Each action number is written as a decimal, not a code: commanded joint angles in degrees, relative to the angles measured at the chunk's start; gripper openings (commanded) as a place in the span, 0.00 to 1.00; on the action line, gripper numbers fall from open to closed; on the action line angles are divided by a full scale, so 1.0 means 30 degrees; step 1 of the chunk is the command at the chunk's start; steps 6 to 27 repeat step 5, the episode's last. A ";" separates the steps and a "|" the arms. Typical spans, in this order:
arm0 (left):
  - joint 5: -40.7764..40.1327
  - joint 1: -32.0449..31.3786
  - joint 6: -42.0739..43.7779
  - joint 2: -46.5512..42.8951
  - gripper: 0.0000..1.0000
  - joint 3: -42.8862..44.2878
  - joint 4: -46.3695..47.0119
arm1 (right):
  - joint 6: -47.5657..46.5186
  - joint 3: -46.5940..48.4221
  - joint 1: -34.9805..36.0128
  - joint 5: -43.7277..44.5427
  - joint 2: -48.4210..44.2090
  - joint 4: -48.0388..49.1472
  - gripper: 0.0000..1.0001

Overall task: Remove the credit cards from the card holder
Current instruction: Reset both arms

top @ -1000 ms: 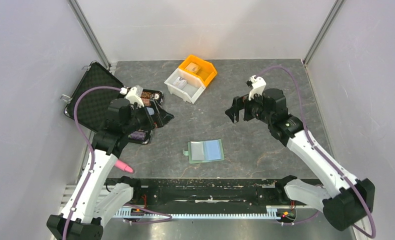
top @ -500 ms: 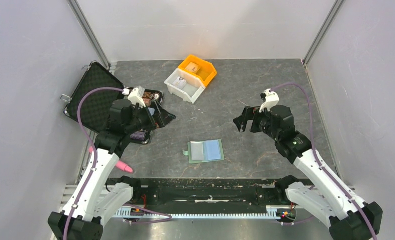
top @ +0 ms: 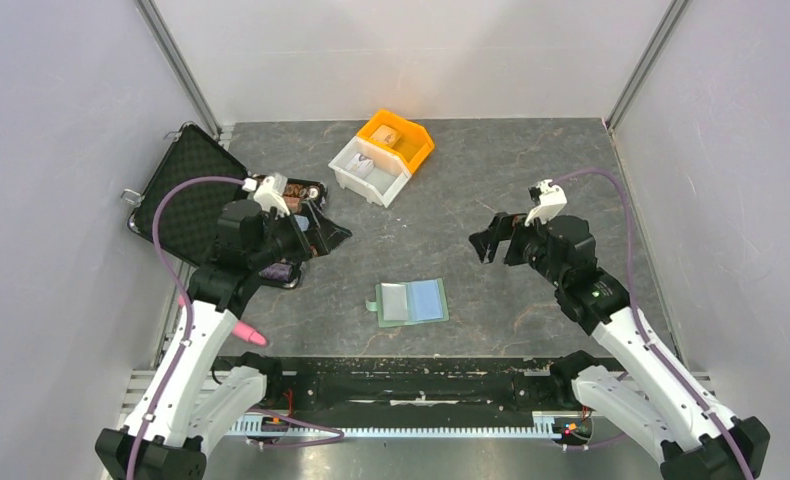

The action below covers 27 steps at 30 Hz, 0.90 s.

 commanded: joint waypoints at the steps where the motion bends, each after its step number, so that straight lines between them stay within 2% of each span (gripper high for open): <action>1: 0.0262 -0.0013 -0.0731 -0.0279 1.00 0.0038 0.0732 | -0.0288 -0.0184 0.0046 0.0043 -0.0564 0.1123 0.98; 27: 0.0111 -0.0017 -0.0726 -0.0288 1.00 0.0140 0.0732 | -0.0241 -0.0057 0.0044 0.0145 -0.0517 0.1107 0.98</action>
